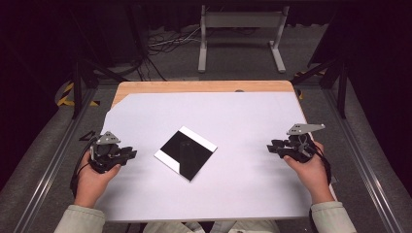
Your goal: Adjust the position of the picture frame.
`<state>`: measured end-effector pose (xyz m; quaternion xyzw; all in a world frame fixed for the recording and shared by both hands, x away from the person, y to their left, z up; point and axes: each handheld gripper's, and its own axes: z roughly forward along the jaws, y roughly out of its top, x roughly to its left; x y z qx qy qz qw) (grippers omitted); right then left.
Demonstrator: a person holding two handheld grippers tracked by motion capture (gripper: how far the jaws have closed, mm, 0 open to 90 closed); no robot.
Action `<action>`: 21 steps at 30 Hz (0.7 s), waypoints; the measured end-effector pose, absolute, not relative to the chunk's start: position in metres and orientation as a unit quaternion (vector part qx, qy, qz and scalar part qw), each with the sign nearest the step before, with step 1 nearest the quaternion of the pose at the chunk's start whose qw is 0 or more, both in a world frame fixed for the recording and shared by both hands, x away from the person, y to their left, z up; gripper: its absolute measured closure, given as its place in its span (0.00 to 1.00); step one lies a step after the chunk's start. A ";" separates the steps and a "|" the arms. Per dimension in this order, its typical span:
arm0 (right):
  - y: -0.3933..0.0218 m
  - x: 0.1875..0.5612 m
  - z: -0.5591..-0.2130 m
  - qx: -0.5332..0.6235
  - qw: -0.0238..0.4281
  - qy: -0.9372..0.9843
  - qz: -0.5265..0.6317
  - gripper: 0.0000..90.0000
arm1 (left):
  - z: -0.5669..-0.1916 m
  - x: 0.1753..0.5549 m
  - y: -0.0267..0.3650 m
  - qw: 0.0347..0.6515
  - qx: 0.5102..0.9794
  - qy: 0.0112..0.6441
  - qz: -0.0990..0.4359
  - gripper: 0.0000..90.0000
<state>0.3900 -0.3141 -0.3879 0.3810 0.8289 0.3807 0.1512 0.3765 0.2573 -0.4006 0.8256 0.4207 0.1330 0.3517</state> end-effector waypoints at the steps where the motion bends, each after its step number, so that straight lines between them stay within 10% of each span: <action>1: -0.314 0.390 -0.388 0.383 0.150 0.829 0.380 0.75 | -0.399 0.377 0.256 0.354 0.826 0.419 0.128 0.86; 21: -0.319 0.378 -0.388 0.390 0.157 0.825 0.377 0.77 | -0.400 0.397 0.219 0.362 0.827 0.416 0.105 1.00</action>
